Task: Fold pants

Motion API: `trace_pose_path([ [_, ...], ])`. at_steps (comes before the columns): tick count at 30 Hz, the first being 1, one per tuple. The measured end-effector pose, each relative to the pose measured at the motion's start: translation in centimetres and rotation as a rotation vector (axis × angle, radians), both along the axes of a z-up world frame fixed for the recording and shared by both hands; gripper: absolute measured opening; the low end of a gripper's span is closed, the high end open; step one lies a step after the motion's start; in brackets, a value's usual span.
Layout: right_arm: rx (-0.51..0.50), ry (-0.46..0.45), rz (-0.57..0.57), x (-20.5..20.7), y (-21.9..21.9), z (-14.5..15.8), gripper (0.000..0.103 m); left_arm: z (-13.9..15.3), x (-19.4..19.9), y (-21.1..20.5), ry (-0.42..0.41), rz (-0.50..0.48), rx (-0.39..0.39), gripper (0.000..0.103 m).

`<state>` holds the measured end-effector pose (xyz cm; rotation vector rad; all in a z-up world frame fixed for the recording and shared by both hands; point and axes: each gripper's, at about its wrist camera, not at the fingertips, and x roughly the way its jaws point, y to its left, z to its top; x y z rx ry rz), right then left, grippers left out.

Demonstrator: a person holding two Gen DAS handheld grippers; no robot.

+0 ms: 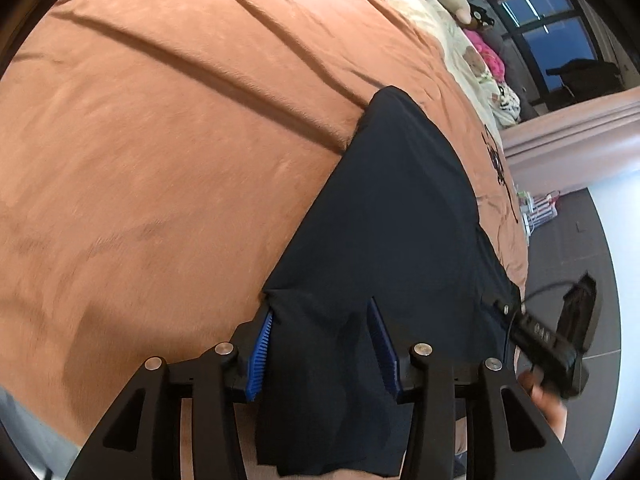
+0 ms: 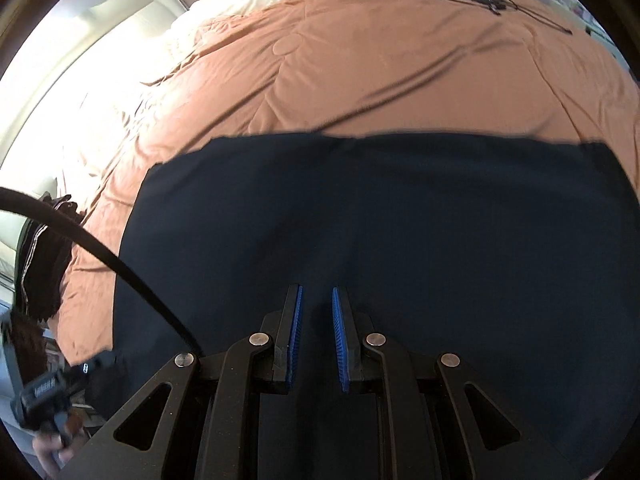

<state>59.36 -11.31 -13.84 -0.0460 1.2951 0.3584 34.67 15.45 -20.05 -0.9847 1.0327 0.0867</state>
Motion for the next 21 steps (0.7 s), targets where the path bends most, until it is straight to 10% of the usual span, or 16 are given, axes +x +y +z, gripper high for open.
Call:
trace_pose_path([
  [7,-0.003,0.012,-0.039,-2.7,-1.4,-0.5,0.011,-0.4,0.0,0.7,-0.015,0.006,-0.040,0.047],
  [12,0.022,0.022,-0.093,-3.6,-3.0,-1.3,0.011,-0.6,-1.5,0.7,-0.009,0.016,-0.023,0.010],
  [21,0.038,-0.015,-0.165,-5.4,-4.0,-1.0,0.011,4.2,-1.4,-0.6,-0.091,0.008,0.052,0.005],
])
